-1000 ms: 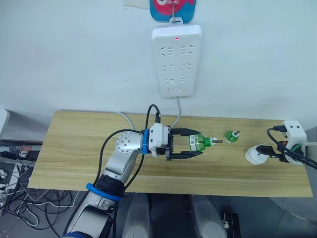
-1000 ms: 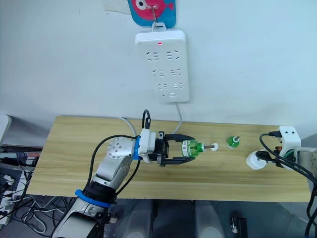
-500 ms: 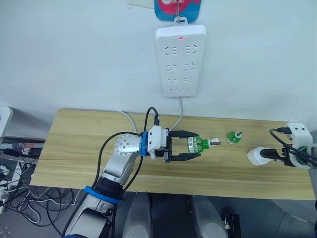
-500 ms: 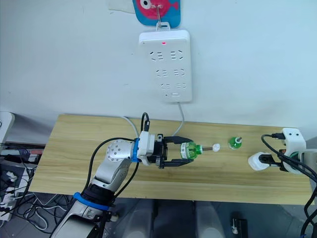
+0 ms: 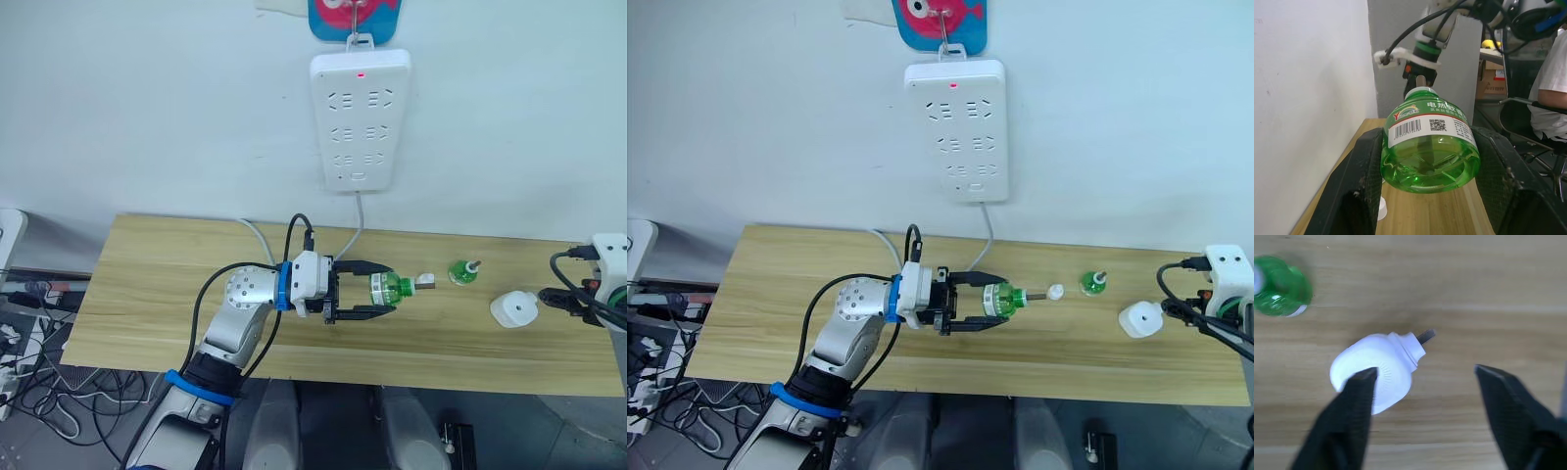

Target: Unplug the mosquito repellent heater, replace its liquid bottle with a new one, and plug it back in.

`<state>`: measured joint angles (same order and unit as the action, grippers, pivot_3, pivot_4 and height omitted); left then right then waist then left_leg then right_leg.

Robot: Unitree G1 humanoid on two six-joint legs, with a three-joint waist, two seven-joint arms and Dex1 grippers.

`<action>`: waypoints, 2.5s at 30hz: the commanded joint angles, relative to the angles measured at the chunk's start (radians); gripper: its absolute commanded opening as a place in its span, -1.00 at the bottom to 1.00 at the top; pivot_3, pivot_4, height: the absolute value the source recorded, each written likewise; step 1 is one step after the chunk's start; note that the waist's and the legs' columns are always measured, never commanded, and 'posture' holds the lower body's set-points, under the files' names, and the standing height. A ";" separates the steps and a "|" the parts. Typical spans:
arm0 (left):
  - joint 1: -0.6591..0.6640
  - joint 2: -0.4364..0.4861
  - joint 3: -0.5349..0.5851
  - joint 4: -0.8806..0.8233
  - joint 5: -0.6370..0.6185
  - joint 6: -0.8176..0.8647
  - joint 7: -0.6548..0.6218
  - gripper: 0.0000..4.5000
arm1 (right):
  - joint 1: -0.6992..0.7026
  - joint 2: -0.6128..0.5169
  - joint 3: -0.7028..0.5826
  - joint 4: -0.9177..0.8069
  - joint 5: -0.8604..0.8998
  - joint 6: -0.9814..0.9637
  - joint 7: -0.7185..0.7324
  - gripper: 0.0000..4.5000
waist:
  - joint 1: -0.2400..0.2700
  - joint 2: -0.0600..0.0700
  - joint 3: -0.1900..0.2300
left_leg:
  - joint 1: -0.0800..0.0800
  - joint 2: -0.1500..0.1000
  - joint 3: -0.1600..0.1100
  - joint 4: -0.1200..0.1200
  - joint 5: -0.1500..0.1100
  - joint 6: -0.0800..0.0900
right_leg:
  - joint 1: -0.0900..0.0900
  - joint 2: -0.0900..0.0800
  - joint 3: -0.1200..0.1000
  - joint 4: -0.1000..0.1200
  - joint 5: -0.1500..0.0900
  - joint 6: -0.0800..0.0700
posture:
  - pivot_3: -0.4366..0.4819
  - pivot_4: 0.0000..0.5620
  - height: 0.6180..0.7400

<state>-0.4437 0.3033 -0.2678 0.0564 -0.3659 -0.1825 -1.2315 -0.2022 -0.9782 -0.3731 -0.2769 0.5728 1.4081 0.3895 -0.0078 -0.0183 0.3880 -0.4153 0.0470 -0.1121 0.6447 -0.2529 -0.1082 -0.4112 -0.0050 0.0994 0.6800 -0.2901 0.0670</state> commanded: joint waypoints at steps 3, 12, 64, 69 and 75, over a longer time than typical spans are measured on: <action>0.004 -0.012 -0.009 -0.061 -0.004 -0.003 0.009 0.01 | 0.075 0.004 0.075 -0.093 -0.010 -0.163 0.108 -0.59 | 0.001 0.000 0.000 | 0.000 0.000 0.000 0.000 0.000 0.000 | 0.000 0.000 0.000 0.000 0.000 0.000 | 0.10 0.42 1.00; 0.003 -0.011 -0.013 -0.080 -0.005 0.013 0.012 0.01 | 0.006 -0.001 0.302 0.070 -0.169 -0.436 0.209 -0.98 | 0.002 0.000 0.000 | 0.000 0.000 0.000 0.000 0.000 0.000 | 0.000 -0.001 0.000 0.000 0.000 0.000 | 0.12 0.42 1.00; 0.015 -0.029 -0.015 -0.055 0.008 -0.007 0.017 0.01 | 0.040 0.042 -0.053 -0.177 -0.098 0.173 0.231 -0.42 | 0.006 0.000 0.000 | -0.001 -0.001 0.000 0.000 0.000 0.000 | 0.000 -0.001 0.000 -0.001 0.000 0.000 | 0.06 0.48 1.00; 0.017 -0.032 -0.020 -0.060 0.010 -0.006 0.020 0.01 | 0.025 0.047 -0.099 -0.098 -0.047 0.206 0.148 0.42 | 0.006 0.000 0.000 | -0.001 -0.001 0.000 0.000 0.000 0.000 | 0.000 -0.001 0.000 -0.001 0.000 0.000 | 0.07 0.46 1.00; 0.024 -0.025 -0.021 -0.077 0.008 0.001 0.023 0.01 | -0.008 0.037 -0.069 0.001 -0.032 0.206 0.112 0.99 | 0.005 0.000 0.000 | -0.001 -0.001 0.000 0.000 0.000 0.000 | 0.000 -0.001 0.000 -0.001 0.000 0.000 | 0.09 0.45 1.00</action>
<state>-0.4328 0.2817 -0.2787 0.0306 -0.3509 -0.1769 -1.2098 -0.1988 -0.9304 -0.4282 -0.2898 0.5326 1.6064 0.5118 -0.0024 -0.0185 0.3884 -0.4161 0.0459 -0.1122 0.6446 -0.2530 -0.1081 -0.4112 -0.0061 0.0992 0.6789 -0.2902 0.0672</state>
